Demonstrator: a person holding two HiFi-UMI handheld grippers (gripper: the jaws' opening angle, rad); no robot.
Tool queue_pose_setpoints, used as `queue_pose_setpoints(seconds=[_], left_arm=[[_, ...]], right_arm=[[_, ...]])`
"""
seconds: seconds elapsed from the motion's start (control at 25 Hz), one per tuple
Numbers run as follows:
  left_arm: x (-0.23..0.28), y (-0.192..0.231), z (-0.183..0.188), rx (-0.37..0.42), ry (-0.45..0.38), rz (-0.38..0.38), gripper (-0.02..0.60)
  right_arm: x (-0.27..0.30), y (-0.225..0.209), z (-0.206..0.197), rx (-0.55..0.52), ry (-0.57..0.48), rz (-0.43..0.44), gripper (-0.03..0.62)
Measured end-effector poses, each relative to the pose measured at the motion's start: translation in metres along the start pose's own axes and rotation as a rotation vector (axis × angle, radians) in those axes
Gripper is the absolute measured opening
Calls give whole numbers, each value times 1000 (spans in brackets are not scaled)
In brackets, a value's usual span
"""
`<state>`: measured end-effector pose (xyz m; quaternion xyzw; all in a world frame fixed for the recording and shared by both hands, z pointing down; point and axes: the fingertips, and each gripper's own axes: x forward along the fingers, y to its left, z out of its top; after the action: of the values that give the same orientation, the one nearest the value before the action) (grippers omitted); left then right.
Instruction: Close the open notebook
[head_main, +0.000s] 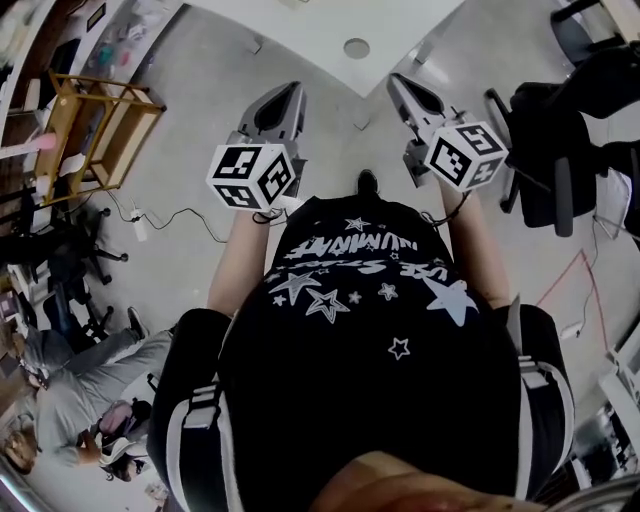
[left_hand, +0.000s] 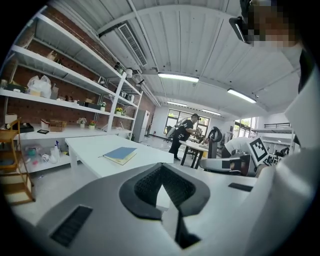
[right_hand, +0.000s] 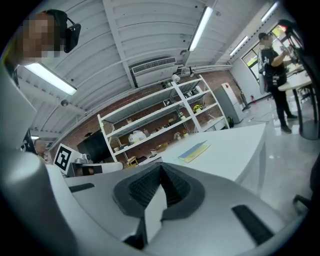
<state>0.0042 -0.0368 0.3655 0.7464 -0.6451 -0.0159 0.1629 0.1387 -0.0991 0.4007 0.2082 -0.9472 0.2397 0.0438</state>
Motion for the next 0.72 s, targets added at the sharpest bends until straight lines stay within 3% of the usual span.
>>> queue_pose_setpoints(seconds=[0.36,0.72], left_arm=[[-96,16,2,-50,-58,13,12],[-191,10,-22,-79,-86,4,12]], right_arm=[[-2,83,-25,-42,5,-11,9],[-43,164,-68,-75,-16,-31,9]])
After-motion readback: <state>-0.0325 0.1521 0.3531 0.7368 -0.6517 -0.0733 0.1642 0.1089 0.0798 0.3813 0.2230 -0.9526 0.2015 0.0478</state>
